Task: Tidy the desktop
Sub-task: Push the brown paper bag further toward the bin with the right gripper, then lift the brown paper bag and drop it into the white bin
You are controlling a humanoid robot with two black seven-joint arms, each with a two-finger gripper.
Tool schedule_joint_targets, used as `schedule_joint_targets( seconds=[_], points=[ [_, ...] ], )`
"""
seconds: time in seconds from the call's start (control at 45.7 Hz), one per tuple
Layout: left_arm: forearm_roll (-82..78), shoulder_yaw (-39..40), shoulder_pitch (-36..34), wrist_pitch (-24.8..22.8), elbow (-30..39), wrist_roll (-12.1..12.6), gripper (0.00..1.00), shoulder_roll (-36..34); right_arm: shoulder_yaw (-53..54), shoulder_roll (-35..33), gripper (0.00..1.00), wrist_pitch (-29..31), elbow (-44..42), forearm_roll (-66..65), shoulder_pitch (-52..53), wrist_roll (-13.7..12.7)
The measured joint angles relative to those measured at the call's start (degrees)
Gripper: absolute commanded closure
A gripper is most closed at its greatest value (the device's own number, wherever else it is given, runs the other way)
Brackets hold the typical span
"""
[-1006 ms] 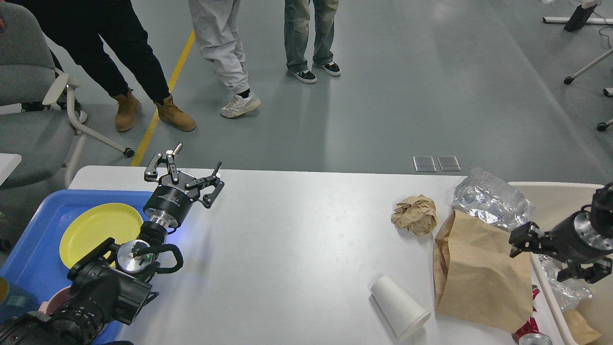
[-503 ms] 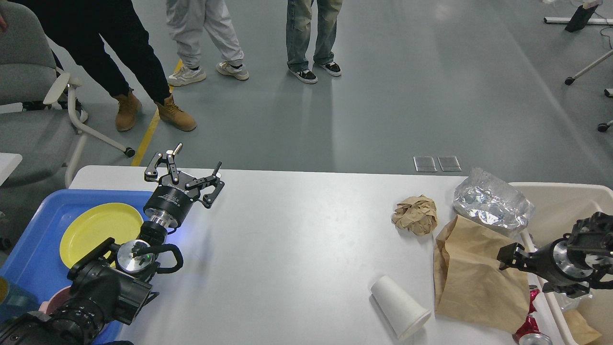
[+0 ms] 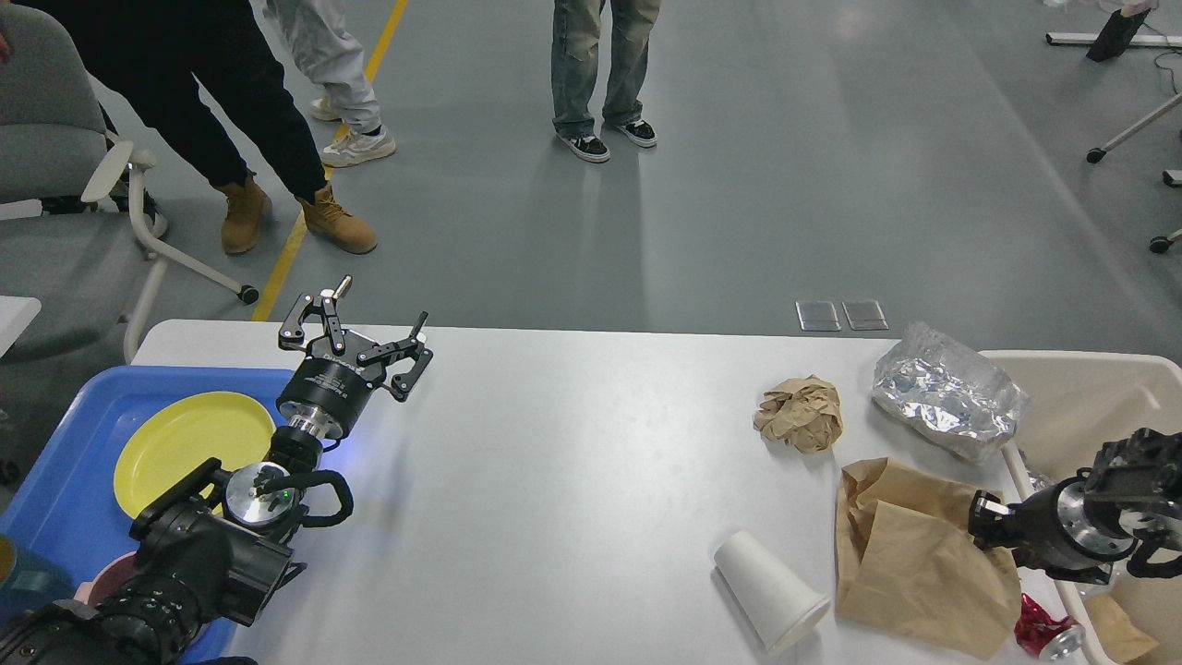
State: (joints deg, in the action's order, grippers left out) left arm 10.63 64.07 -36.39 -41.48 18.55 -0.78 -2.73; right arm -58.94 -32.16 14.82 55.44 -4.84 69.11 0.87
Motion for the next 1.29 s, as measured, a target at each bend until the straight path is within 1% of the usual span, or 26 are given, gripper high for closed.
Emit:
schedule_joint_targets(
  seconds=[0.262, 0.612, 0.678, 0.766, 0.897, 1.028, 1.159, 1.291],
  points=[
    [0.0, 0.0, 0.0, 0.0, 0.0, 0.0, 0.04, 0.0, 1.6, -1.1, 1.00, -0.2, 0.6, 0.0, 1.2, 0.1],
    [0.0, 0.0, 0.0, 0.0, 0.0, 0.0, 0.04, 0.0, 1.8, -7.5, 1.00, 0.8, 7.5, 0.0, 9.9, 0.2],
    [0.0, 0.0, 0.0, 0.0, 0.0, 0.0, 0.04, 0.0, 1.7, -9.8, 1.00, 2.5, 9.3, -0.1, 13.3, 0.2],
    [0.0, 0.0, 0.0, 0.0, 0.0, 0.0, 0.04, 0.0, 1.7, -12.4, 1.00, 6.3, 10.5, -0.2, 18.2, 0.2],
    [0.0, 0.0, 0.0, 0.0, 0.0, 0.0, 0.04, 0.0, 1.6, -15.9, 1.00, 12.4, 10.9, -0.4, 25.4, 0.0],
    [0.0, 0.0, 0.0, 0.0, 0.0, 0.0, 0.04, 0.0, 1.6, -18.2, 1.00, 16.3, 10.8, -0.7, 32.4, -0.2],
    [0.0, 0.0, 0.0, 0.0, 0.0, 0.0, 0.04, 0.0, 1.6, -19.0, 1.00, 17.6, 9.9, -1.4, 36.5, -0.3],
    [0.0, 0.0, 0.0, 0.0, 0.0, 0.0, 0.04, 0.0, 1.7, -19.1, 1.00, 16.3, 5.3, -2.3, 35.2, -0.3]
  ],
)
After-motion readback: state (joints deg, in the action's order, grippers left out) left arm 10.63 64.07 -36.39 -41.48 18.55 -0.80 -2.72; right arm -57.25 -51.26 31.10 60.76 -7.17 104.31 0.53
